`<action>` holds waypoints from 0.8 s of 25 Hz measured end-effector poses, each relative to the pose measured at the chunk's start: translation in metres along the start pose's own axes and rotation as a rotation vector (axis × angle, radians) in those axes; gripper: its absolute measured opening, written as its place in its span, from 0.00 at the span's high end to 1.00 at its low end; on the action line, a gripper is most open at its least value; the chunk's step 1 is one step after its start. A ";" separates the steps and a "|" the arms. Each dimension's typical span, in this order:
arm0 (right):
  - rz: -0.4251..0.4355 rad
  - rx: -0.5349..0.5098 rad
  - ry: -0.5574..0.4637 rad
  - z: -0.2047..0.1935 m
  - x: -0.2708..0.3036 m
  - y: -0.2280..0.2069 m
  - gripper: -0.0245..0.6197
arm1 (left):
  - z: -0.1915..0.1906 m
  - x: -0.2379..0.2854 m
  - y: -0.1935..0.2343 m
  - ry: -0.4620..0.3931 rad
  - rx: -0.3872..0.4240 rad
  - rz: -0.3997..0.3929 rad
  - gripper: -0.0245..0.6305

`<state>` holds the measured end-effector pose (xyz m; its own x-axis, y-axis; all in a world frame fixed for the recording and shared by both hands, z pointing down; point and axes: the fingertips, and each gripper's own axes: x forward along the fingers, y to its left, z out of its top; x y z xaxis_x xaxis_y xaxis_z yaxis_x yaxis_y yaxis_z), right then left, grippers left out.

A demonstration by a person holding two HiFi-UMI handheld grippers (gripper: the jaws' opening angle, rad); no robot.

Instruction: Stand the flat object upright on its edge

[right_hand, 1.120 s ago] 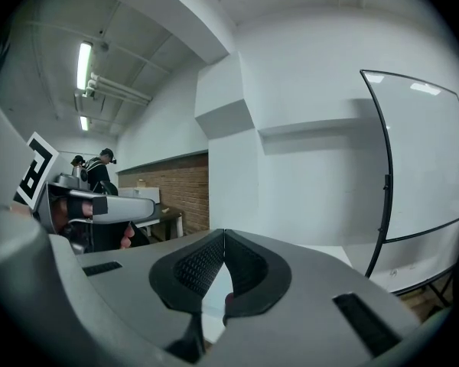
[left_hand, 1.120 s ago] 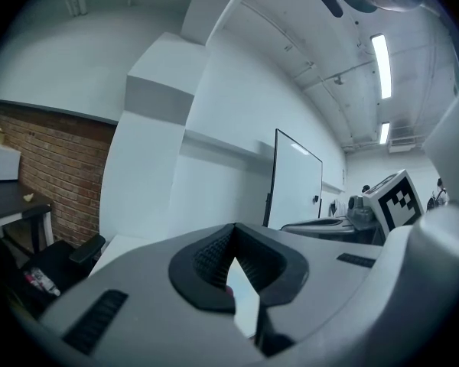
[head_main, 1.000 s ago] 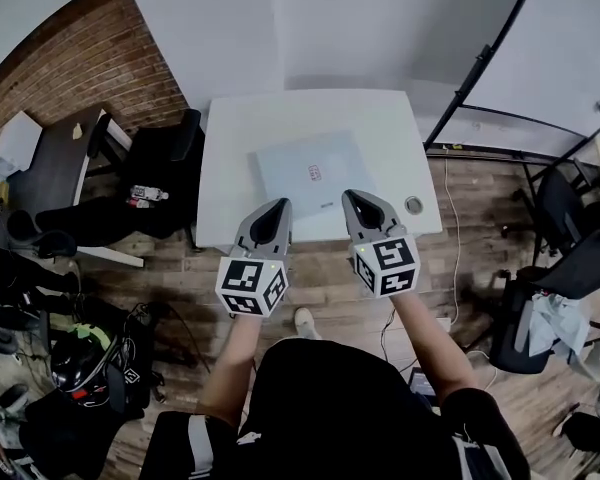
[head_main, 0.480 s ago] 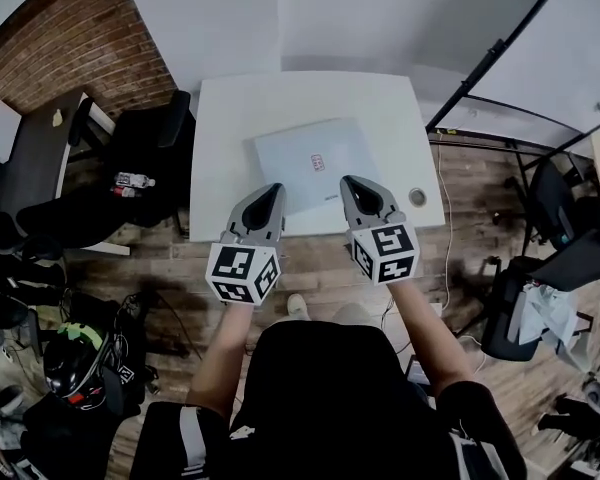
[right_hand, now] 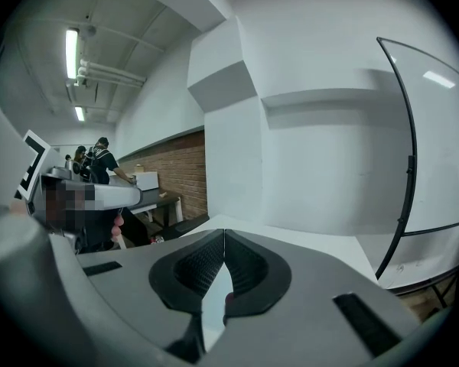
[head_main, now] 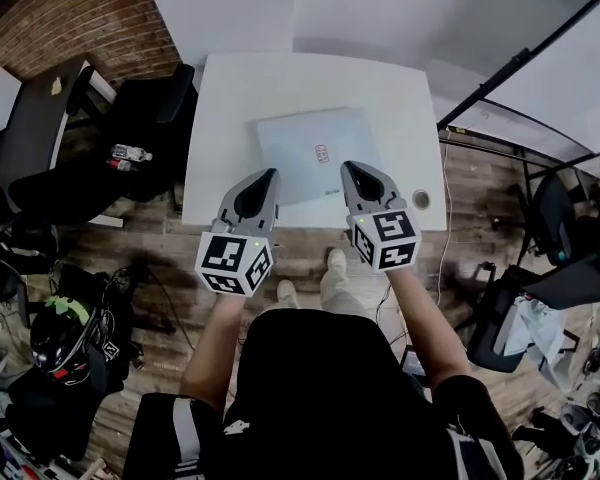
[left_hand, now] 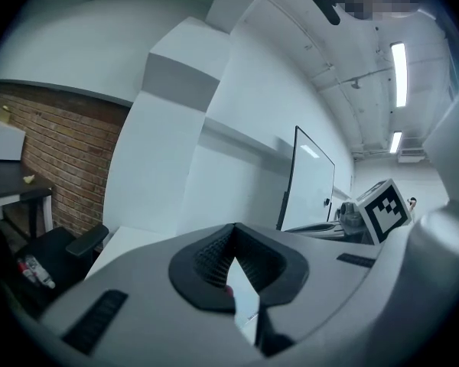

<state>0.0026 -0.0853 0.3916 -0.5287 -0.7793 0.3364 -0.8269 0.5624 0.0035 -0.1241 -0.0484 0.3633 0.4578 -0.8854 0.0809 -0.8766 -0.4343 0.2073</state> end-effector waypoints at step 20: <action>0.329 -0.133 0.121 -0.008 0.080 -0.033 0.90 | -0.025 0.032 0.012 0.040 -0.060 0.258 0.95</action>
<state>-0.0107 -0.1642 0.4255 -0.7290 -0.5174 0.4483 -0.5803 0.8144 -0.0039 -0.1165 -0.0779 0.3926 0.2273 -0.9576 0.1769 -0.9552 -0.1839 0.2320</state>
